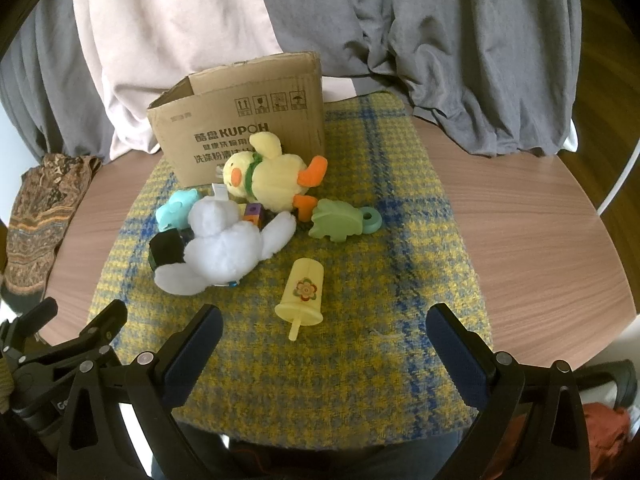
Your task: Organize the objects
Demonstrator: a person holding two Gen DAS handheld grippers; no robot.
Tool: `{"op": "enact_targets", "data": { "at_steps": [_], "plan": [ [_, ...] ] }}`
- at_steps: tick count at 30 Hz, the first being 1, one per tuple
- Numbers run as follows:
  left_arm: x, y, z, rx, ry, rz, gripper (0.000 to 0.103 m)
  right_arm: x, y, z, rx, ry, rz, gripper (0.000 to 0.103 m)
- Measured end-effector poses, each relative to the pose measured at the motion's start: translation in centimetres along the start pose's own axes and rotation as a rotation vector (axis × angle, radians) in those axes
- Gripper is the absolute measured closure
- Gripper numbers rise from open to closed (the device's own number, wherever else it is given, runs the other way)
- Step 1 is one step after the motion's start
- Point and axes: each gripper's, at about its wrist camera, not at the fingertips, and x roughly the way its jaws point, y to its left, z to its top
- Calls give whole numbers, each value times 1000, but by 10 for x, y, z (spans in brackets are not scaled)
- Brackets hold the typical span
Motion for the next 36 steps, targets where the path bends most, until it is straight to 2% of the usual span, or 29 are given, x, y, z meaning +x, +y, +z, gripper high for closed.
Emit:
{"op": "enact_targets", "data": {
  "at_steps": [36],
  "plan": [
    [1,3,-4,-8,-20,26,0,4,0,-1,8,8,5,1]
  ]
}}
